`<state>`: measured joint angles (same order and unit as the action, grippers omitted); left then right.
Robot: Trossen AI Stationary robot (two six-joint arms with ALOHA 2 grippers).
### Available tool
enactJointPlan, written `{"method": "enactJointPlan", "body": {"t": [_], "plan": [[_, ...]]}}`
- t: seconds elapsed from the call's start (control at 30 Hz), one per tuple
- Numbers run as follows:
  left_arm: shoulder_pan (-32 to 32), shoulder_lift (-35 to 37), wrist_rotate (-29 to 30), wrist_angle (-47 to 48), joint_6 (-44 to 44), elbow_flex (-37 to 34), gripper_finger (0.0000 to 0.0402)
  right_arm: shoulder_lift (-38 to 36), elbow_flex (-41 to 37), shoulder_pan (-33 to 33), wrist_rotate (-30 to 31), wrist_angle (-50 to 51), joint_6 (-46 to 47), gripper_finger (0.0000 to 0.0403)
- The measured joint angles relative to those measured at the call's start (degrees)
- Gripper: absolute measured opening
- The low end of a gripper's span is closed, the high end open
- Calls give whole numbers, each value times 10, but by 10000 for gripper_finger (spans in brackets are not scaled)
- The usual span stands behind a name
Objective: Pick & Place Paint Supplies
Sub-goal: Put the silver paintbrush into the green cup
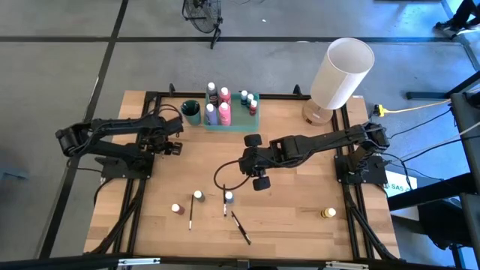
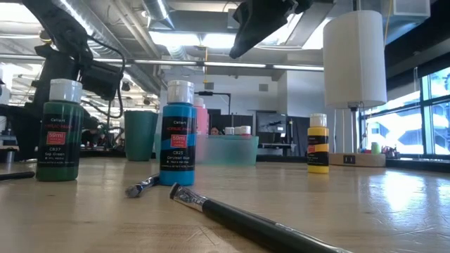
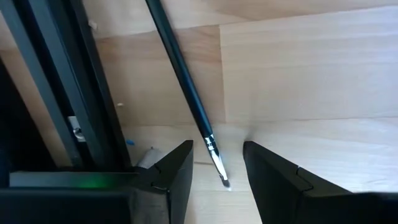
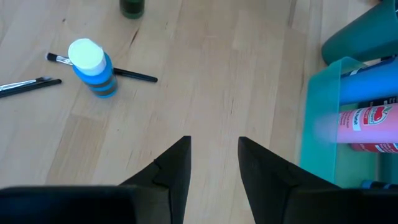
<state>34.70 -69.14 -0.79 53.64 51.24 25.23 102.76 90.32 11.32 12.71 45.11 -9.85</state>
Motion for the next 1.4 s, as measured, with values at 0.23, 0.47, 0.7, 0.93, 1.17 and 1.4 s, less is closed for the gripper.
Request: {"method": "enactJointPlan", "body": {"t": [0.23, 0.47, 0.7, 0.93, 1.17, 1.4], "plan": [[17, 0, -9, -5, -7, -1, 138, 0, 0, 0, 1, -1, 0, 134], [1, -1, -19, -10, 10, -2, 112, 0, 0, 0, 2, -1, 0, 134], [-17, -2, -21, -14, 36, -2, 94, 0, 0, 0, 2, -1, 0, 134], [-40, -2, -25, -17, 59, -2, 90, 0, 0, 0, 1, -1, 0, 134], [-54, -2, -32, -19, 72, -2, 89, 0, 0, 0, 1, -1, 0, 134], [-57, -2, -34, -20, 84, -2, 88, 0, 0, 0, 1, -1, 0, 135]]}}
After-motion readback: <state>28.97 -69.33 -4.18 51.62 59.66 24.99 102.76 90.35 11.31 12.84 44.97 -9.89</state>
